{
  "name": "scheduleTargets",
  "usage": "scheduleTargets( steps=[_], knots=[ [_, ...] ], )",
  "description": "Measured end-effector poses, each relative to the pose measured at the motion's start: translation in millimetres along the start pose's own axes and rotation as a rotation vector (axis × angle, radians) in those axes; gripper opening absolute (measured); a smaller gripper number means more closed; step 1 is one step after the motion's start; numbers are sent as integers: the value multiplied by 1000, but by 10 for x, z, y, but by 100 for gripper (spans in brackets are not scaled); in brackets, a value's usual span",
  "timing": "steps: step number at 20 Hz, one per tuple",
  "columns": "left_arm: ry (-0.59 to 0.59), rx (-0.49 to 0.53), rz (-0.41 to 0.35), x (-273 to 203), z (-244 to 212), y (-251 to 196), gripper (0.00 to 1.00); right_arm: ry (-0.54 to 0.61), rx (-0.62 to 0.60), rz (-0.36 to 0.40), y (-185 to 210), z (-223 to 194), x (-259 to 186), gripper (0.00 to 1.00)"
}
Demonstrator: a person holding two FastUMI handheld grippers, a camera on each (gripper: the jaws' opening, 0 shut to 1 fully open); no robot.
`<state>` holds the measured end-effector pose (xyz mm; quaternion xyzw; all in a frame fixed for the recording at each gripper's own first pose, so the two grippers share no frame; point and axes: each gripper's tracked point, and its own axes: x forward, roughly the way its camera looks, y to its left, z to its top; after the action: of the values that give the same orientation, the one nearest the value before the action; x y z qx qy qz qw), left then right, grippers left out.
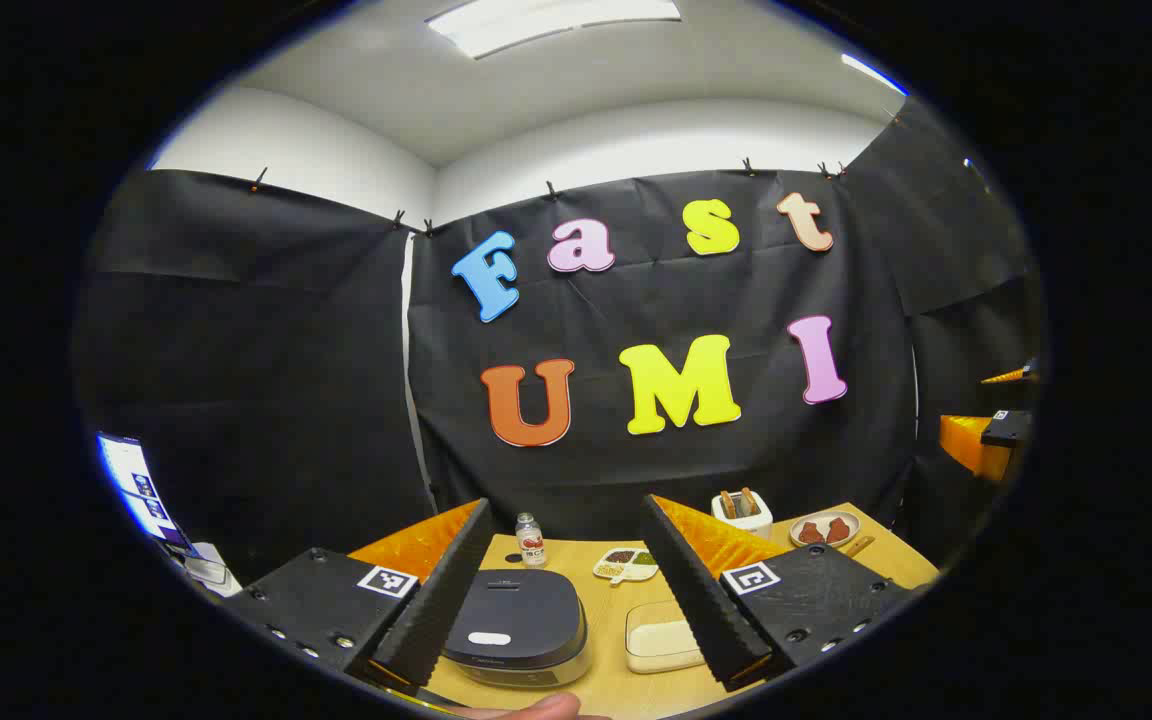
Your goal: Close the left gripper, press the button to open the rice cooker; take a wooden spoon from the chopstick holder with the right hand, scoop a spoonful of rice and pour it into the rice cooker, then put the wooden spoon back into the chopstick holder.
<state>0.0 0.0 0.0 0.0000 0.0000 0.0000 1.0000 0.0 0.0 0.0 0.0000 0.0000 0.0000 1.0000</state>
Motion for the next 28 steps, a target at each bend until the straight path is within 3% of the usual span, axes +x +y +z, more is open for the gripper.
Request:
scheduleTargets(
  steps=[4, 17, 23, 25, 28],
  knots=[
    [0, -38, -4, 54, -13, 7, 95, -2, -5, -9, 2, 18, 28, 100],
    [5, 8, 6, 122, -86, 58, 95, 6, -14, -13, 74, -8, 70, 100],
    [29, -25, 4, 153, -136, 100, 95, 11, -13, -15, 89, -31, 101, 100],
    [33, -19, 25, 169, -151, 169, 92, 15, -11, -11, 111, -36, 110, 100],
    [48, -20, 81, 190, -223, 330, 10, 15, -18, -15, 115, -51, 128, 100]
  ],
)
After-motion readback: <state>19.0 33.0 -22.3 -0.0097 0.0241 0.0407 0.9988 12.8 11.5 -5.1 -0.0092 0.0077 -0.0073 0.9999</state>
